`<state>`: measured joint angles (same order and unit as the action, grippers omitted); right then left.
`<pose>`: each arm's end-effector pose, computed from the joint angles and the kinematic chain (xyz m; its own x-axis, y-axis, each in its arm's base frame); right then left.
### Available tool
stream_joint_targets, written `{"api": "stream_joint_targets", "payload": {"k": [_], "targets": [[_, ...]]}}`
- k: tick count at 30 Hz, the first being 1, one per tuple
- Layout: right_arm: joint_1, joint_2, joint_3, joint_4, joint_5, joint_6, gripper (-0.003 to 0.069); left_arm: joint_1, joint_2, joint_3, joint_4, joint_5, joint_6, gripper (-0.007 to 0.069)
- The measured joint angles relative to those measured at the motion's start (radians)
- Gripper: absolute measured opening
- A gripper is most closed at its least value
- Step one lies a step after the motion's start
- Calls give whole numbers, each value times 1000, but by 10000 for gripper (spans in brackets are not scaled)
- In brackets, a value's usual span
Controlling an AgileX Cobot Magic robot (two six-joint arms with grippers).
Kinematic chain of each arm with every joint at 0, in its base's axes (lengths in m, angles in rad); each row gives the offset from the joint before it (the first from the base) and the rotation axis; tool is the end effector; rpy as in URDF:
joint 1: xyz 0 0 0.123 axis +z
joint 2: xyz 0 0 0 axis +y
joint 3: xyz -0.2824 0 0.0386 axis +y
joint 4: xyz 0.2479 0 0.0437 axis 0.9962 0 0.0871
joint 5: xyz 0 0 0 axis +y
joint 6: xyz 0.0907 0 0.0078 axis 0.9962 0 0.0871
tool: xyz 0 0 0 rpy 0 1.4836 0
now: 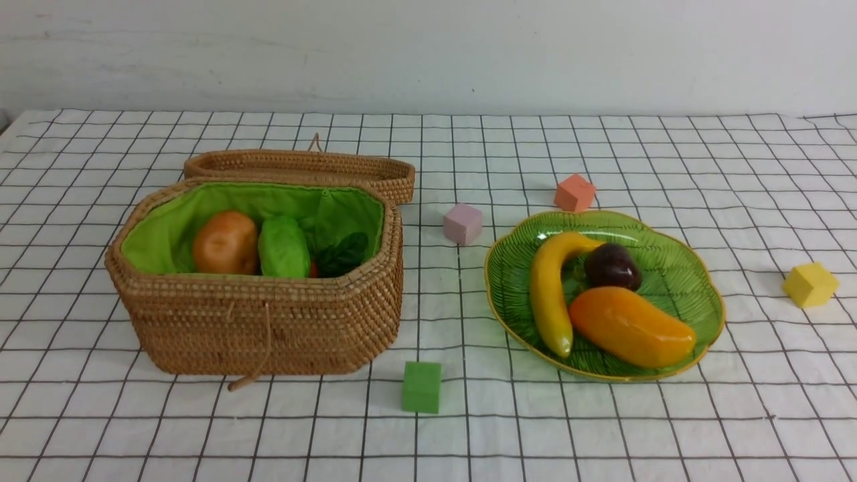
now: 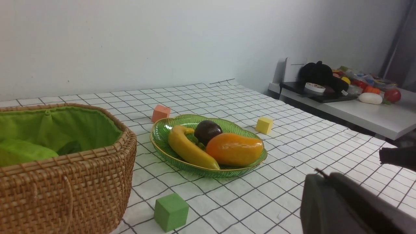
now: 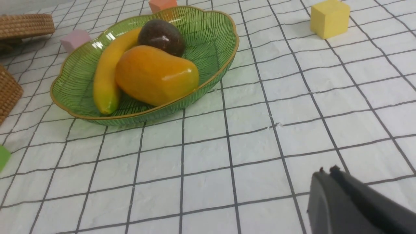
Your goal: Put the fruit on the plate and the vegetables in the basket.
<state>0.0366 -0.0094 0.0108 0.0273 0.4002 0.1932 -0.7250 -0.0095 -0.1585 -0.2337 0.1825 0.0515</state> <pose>0.0517 0.0029 0.1740 -0.3117 0.2053 -0.9277 0.0213 0.9776 0.2092 0.0312 -0.0328 0.2504 -0.0661 -0.1784 -0.9817 0.6932 0.6995 -0.1738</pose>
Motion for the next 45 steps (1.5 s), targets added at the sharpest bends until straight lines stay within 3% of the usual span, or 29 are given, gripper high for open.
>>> {"api": "stream_joint_targets", "payload": {"k": [14, 19, 20, 26, 34, 45], "targets": [[0, 0, 1, 2, -5, 0, 2, 2, 0, 0, 4, -27, 0, 8], [0, 0, 1, 2, -5, 0, 3, 164, 0, 0, 19, -38, -11, 1], [0, 0, 1, 2, -5, 0, 6, 272, 0, 1, 25, -20, -20, -13], [0, -1, 1, 3, -5, 0, 9, 548, 0, 133, 47, -18, -32, -13], [0, -1, 2, 3, -5, 0, 14, 588, 0, 189, 43, 199, -106, -13], [0, -1, 2, 3, -6, 0, 19, 588, 0, 189, 41, 206, -139, -13]]}}
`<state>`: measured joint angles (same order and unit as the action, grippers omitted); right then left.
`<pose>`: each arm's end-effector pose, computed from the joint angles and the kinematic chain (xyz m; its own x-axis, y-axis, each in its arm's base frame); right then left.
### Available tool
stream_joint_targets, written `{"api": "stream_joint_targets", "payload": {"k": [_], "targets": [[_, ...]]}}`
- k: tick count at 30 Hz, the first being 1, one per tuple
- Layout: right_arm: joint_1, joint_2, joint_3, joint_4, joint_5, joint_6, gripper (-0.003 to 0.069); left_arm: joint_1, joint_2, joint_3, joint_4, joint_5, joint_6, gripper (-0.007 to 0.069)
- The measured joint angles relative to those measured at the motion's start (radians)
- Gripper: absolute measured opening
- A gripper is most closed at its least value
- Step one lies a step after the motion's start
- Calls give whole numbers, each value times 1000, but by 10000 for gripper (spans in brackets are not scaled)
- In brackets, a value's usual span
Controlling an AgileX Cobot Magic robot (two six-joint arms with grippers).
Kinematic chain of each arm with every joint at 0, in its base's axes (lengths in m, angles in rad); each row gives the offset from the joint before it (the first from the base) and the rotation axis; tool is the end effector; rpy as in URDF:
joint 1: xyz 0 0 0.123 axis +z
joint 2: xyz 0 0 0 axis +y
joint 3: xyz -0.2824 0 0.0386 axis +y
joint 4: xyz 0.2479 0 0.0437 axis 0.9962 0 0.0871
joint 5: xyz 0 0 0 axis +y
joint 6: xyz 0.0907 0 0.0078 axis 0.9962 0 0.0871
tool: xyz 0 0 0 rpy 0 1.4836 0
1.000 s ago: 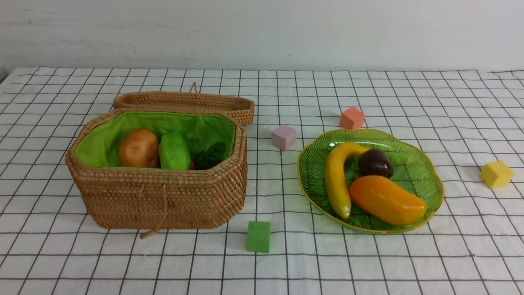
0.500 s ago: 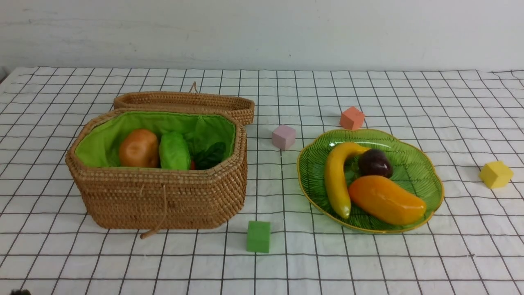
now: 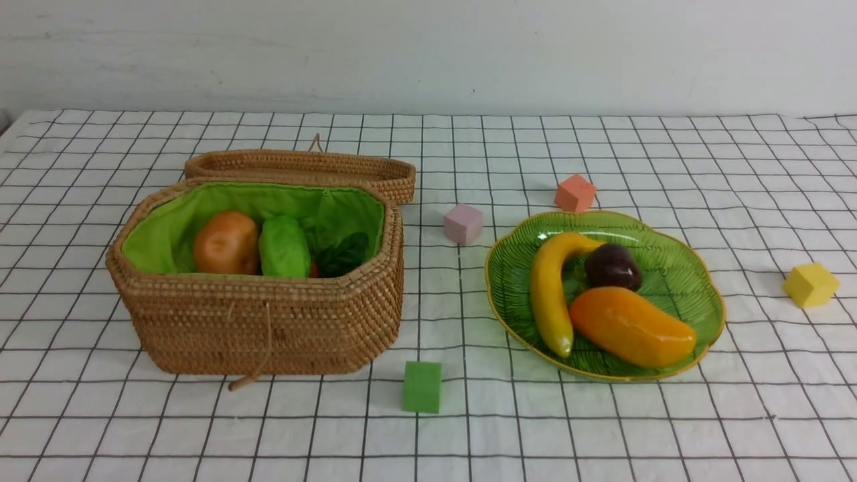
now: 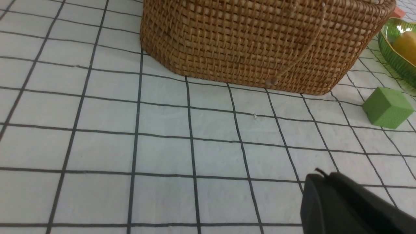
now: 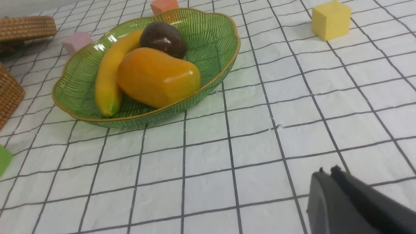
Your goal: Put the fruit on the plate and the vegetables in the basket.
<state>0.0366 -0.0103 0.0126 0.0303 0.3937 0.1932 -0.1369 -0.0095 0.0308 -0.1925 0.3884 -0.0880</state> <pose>0.0518 0.0030 0.1740 -0.3066 0.2083 -0.9288 0.0201 0.9770 0.2125 0.0509 -0.0137 0.1690 -0.3508 -0.2168 -0.9110 0.1161 0.9553 -0.2720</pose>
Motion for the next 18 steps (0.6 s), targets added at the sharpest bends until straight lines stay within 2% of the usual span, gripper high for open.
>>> {"api": "stream_joint_targets", "payload": {"k": [18], "targets": [[0, 0, 0, 0, 0, 0, 33, 0, 0, 0, 0, 0, 0, -12]]}}
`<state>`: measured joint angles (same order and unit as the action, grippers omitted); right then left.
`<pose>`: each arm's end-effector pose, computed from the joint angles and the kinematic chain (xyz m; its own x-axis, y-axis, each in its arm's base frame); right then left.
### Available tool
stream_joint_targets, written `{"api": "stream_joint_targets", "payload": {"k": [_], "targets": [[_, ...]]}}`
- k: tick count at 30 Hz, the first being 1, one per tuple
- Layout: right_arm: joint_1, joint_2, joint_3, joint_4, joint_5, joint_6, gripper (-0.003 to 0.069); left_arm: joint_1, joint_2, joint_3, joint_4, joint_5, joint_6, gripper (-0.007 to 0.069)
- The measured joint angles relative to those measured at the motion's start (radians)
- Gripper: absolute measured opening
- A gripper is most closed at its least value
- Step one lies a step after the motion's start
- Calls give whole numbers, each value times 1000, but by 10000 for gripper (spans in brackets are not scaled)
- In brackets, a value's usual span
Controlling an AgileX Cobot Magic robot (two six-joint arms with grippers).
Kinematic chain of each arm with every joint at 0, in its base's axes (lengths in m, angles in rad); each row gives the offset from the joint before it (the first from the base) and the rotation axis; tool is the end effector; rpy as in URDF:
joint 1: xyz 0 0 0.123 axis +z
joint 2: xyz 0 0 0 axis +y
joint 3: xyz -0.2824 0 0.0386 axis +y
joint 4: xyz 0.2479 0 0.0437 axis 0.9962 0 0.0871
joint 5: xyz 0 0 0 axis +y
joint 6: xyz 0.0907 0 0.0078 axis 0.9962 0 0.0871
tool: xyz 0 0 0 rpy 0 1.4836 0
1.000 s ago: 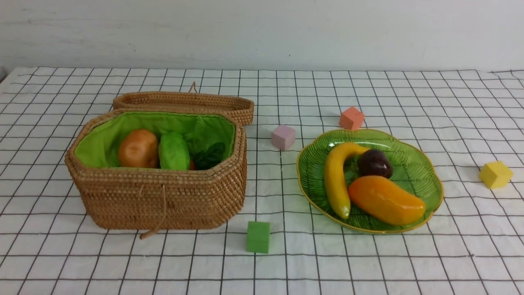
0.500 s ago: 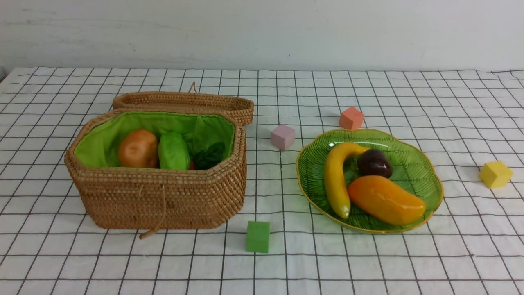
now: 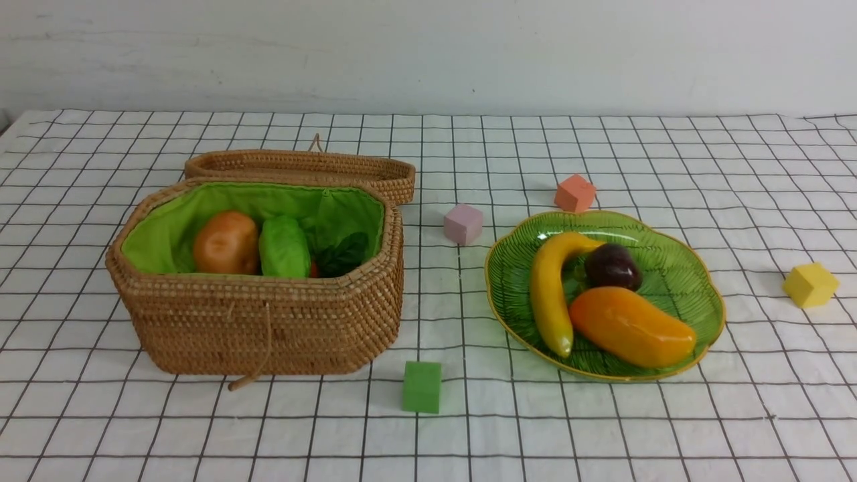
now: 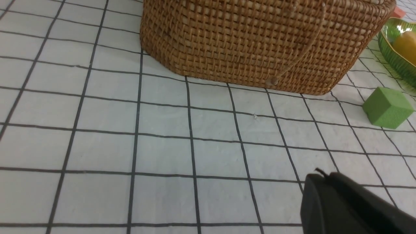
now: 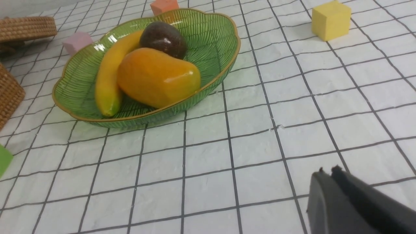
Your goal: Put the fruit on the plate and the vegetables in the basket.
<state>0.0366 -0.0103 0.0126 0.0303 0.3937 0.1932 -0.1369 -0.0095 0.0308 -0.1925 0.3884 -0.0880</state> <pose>0.0518 0.0030 0.1740 -0.3066 0.2083 -0.9288 0.0201 0.9770 0.2125 0.0509 -0.0137 0.1690 -0.3508 -0.2168 -0.9110 0.1161 0.9553 -0.2720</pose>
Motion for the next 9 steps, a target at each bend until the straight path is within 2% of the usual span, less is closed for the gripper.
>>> {"api": "stream_joint_targets", "payload": {"k": [9], "targets": [[0, 0, 0, 0, 0, 0, 35, 0, 0, 0, 0, 0, 0, -5]]}}
